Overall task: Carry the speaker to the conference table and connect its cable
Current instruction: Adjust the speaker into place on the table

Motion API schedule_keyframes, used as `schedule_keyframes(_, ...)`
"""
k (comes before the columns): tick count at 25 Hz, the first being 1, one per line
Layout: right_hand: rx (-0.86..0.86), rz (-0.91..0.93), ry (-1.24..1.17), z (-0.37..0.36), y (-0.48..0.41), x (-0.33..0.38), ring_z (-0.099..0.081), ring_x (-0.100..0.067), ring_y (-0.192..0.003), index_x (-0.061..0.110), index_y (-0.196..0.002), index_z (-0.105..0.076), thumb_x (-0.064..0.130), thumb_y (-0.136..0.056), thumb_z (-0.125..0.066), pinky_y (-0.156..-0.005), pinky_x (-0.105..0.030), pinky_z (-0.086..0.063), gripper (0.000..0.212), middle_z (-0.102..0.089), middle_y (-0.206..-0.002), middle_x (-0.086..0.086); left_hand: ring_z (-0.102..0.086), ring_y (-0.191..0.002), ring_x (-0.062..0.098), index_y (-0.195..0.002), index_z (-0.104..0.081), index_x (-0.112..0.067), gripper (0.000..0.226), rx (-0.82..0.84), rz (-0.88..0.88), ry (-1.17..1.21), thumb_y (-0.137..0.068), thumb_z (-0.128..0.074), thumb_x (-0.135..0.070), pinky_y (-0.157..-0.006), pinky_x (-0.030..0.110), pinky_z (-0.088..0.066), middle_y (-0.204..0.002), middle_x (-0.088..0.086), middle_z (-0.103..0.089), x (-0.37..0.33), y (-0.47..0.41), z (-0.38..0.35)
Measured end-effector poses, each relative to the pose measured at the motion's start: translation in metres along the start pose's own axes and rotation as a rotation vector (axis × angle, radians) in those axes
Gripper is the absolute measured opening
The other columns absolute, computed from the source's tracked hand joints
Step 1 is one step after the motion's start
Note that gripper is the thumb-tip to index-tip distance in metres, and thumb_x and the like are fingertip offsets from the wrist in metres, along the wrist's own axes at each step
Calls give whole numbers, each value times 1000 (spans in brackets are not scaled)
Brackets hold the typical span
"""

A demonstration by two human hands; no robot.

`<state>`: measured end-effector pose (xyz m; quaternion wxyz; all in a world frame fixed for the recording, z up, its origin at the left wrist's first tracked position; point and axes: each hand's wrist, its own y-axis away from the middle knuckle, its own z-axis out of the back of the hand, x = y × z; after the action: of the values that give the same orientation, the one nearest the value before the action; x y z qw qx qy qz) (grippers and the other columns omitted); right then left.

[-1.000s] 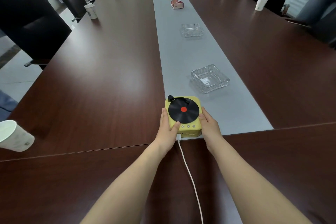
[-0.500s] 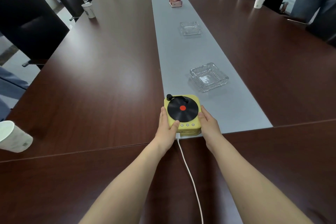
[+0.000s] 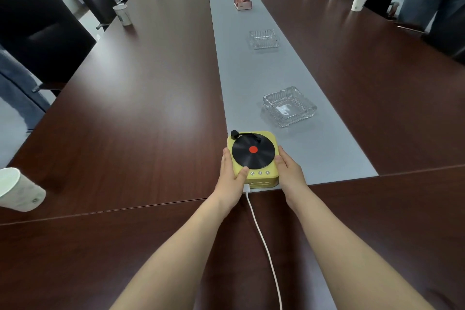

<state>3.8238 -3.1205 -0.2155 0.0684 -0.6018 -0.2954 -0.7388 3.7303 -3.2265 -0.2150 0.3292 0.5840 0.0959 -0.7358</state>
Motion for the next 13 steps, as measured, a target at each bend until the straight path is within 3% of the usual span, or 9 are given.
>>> schedule_keyframes(5, 2, 22, 51, 1, -1, 0, -34, -18, -140, 16, -147, -32, 17, -101, -34, -115, -32, -30, 46, -34, -154, -1, 3, -147, 11, -151, 7, -16, 72, -10, 3, 10, -98, -42, -20, -122, 36, -6, -161, -4, 6, 0, 0, -1)
schedule_keyframes(8, 17, 29, 211, 3, -4, 7, -35, -21, -139, 17, -148, -31, 19, -101, -31, -114, -34, -31, 47, -37, -152, -2, -1, -147, 12, -151, 6, -17, 74, -1, 13, 14, -97, -45, -23, -122, 35, -9, -161, -3, 3, -2, 0, 2)
schedule_keyframes(10, 66, 25, 419, 3, -1, 15, -41, -27, -135, 19, -147, -32, 23, -101, -26, -110, -38, -35, 47, -42, -149, -6, -12, -147, 16, -151, 4, -17, 76, 8, 20, -110, -96, -48, -28, -119, 34, -17, -160, 0, -8, -5, 3, 8)
schedule_keyframes(13, 93, -41, 575, 5, -2, 18, -50, -33, -121, 6, -134, -45, 17, -99, -25, -99, -37, -41, 42, -53, -135, -16, -35, -137, 23, -151, -6, -14, 76, 11, 75, -286, -93, -52, -32, -106, 33, -33, -150, 5, -34, -9, 6, 14)
